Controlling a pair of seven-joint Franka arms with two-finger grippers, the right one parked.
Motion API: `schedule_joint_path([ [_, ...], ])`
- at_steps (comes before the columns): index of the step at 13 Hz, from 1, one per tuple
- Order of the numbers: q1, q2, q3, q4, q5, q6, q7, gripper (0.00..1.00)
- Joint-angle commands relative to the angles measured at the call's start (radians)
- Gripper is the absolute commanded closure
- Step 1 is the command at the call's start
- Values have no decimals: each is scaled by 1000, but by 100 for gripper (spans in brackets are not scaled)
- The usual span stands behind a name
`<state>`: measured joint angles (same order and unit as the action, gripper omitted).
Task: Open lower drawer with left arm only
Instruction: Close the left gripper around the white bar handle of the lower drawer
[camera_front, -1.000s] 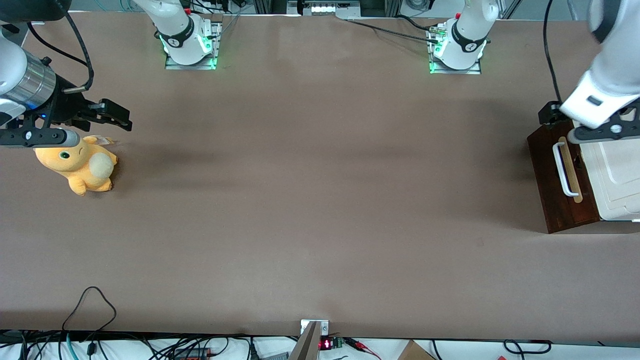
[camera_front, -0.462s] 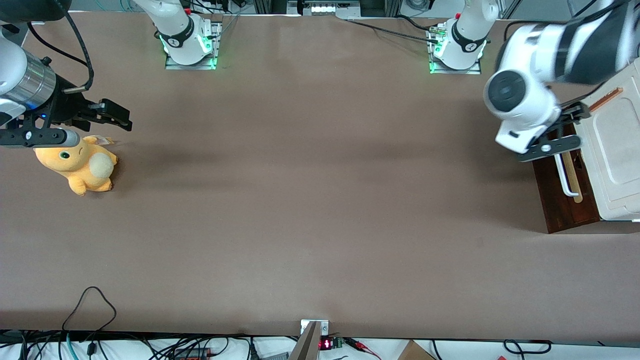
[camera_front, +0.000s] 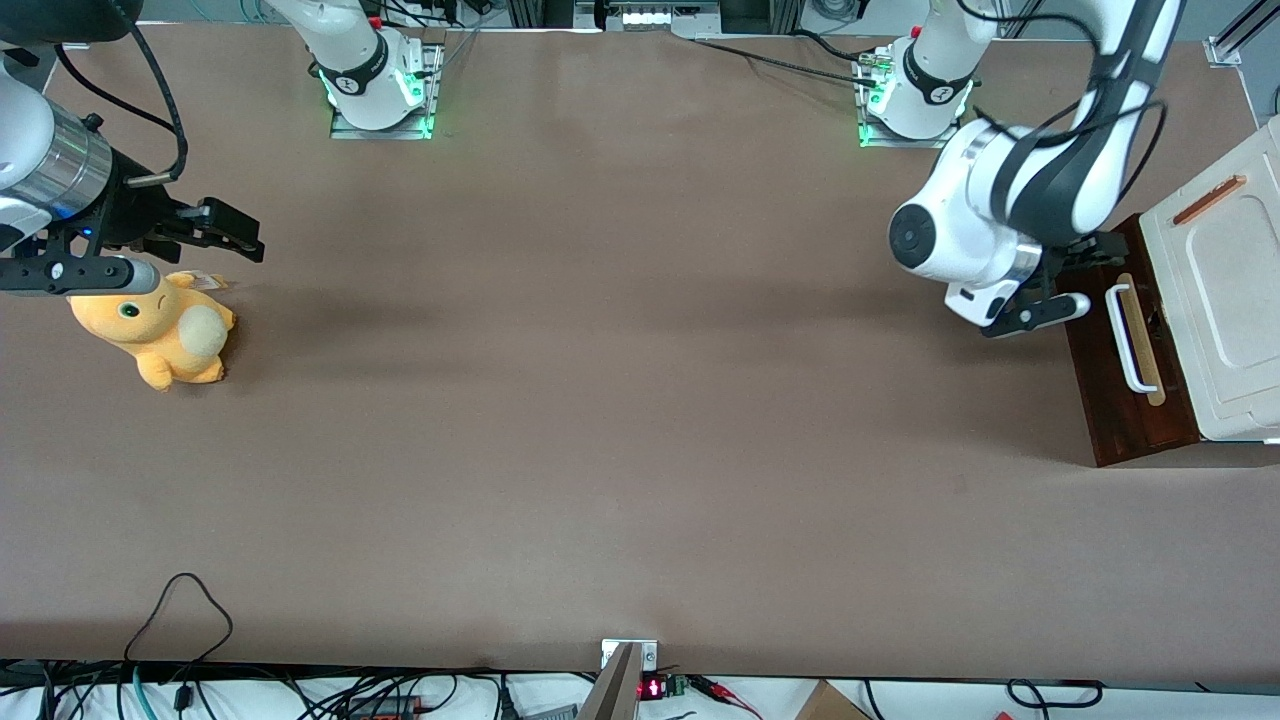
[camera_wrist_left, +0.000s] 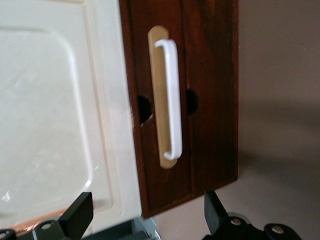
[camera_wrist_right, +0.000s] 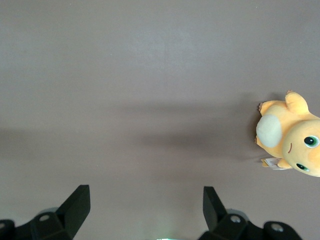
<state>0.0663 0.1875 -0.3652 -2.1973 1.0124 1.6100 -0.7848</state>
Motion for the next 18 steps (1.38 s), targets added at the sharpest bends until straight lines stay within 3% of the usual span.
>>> schedule_joint_path([
  [1, 3, 61, -5, -19, 118, 25, -25, 2],
  [5, 13, 162, 11, -18, 235, 22, -80, 5],
  [8, 13, 207, 84, -12, 316, 25, -106, 5],
  [12, 12, 237, 127, 11, 340, 21, -129, 7],
  [15, 7, 260, 158, -25, 434, 57, -273, 7],
  [18, 4, 263, 158, -27, 440, 54, -272, 7],
])
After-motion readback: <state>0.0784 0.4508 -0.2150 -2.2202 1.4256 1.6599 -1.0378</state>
